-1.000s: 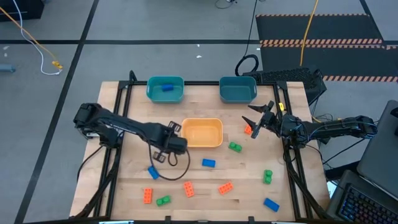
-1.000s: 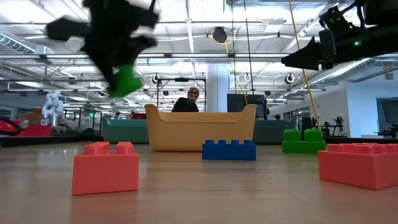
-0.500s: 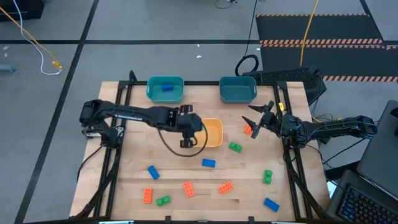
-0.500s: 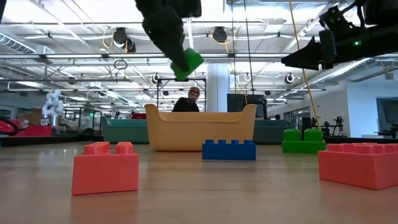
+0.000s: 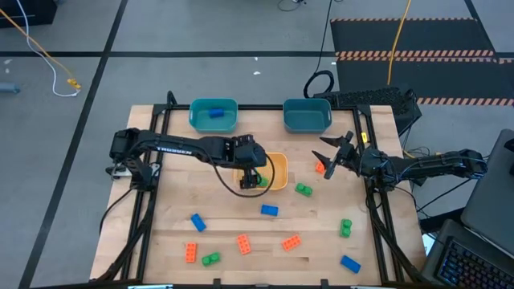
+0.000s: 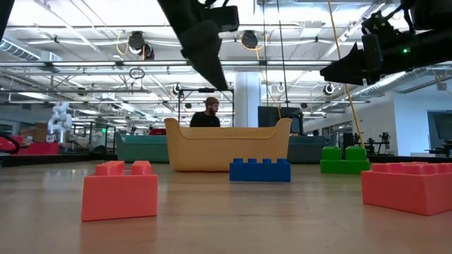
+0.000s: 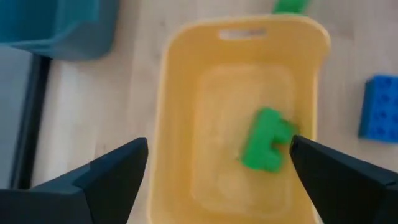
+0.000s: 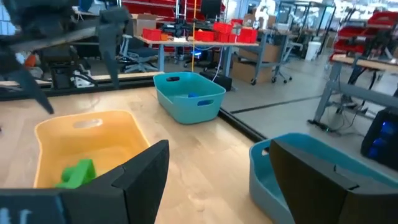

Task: Sort & place blocks by color
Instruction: Put the orange game piece into the blue bin

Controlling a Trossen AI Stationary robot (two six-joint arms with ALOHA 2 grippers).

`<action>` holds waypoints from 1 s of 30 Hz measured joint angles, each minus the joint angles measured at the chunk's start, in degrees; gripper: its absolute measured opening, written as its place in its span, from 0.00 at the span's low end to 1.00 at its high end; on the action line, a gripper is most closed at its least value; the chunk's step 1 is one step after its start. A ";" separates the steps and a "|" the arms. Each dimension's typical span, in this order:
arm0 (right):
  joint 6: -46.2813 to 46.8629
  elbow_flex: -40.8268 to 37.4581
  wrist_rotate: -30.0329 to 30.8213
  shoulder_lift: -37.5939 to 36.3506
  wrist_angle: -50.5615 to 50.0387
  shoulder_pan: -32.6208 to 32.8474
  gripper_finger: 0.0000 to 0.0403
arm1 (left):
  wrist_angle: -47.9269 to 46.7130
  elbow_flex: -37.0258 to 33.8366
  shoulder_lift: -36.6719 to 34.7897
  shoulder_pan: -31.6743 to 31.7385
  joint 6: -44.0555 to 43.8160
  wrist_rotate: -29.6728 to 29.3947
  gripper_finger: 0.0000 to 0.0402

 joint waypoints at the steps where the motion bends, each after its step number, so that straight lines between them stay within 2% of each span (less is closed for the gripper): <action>1: 0.40 0.09 0.00 -0.01 -0.77 0.00 0.68 | 2.25 0.00 -0.19 0.29 0.52 -0.18 0.97; 5: 4.76 4.99 0.84 1.07 -14.52 -1.01 0.68 | 12.99 0.02 -0.19 1.91 3.57 0.41 0.90; 9: 15.13 15.58 1.25 5.46 -34.96 -3.96 0.68 | 27.15 0.02 -0.21 4.56 6.38 5.84 0.81; 14: 24.74 27.27 -0.41 13.71 -52.24 -7.20 0.67 | 40.04 0.02 -0.21 7.82 5.51 14.21 0.72; 19: 25.62 30.67 -4.90 21.96 -55.49 -8.96 0.68 | 46.59 -0.17 -0.21 9.19 3.51 23.35 0.69; 22: 30.82 30.71 -8.10 26.12 -57.76 -10.44 0.68 | 48.59 -2.34 -0.27 9.07 5.01 23.92 0.69; 26: 46.30 30.69 -10.76 30.87 -65.02 -11.78 0.68 | 50.11 -6.19 -1.01 10.39 5.26 23.47 0.69; 30: 52.30 30.69 -12.76 33.85 -66.23 -11.76 0.68 | 57.17 -10.94 -2.51 11.66 4.96 23.22 0.68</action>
